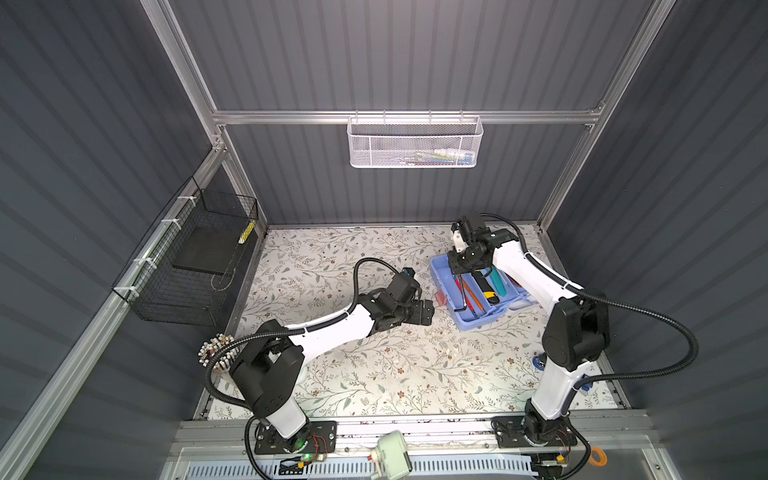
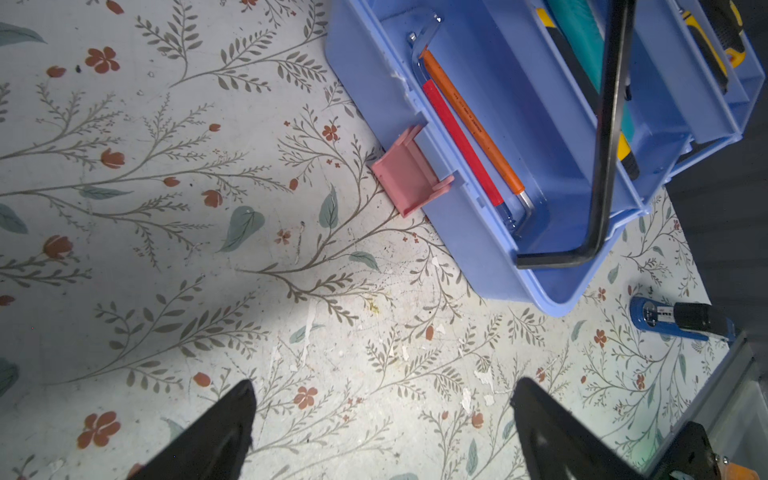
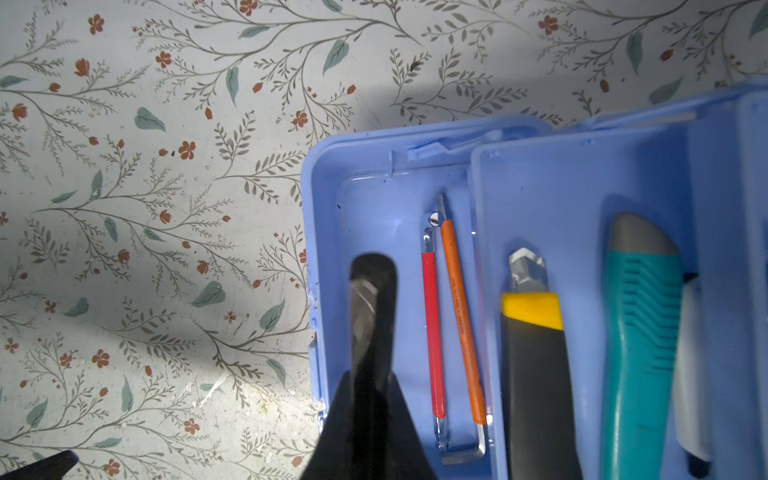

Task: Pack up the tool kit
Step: 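Lower the black hex key into the tray beside the red key and release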

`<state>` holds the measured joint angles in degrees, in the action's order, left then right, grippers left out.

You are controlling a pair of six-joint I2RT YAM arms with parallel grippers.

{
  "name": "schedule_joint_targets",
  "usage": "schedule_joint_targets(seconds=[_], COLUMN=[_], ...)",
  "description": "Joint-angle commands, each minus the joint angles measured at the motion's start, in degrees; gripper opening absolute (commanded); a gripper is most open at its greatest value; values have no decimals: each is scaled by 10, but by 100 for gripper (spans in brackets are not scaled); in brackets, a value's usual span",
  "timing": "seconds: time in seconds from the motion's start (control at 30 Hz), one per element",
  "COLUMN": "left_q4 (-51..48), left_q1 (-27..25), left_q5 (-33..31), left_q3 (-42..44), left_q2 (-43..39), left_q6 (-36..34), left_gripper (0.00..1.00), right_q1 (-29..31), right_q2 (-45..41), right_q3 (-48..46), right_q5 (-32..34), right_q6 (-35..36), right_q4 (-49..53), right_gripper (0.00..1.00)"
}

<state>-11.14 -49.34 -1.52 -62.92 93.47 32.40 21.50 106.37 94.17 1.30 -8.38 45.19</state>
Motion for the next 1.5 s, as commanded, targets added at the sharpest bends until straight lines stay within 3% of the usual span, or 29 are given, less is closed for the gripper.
schedule_joint_targets(seconds=[0.0, 0.43, 1.07, 1.47], left_q4=[-6, -9, -12, -9], left_q1=[5, 10, 12, 13], left_q5=[8, 11, 19, 19], left_q3=[4, 2, -5, 3], left_q2=[10, 16, 25, 23], left_q6=[4, 4, 0, 3], left_gripper=[97, 97, 97, 97], right_q1=[-4, 1, 8, 7], right_q2=[20, 78, 87, 108], right_q3=[28, 43, 47, 61], right_q5=[38, 34, 72, 50], right_q6=[51, 71, 97, 99], right_q4=[38, 61, 63, 61], right_gripper=[0, 0, 0, 0])
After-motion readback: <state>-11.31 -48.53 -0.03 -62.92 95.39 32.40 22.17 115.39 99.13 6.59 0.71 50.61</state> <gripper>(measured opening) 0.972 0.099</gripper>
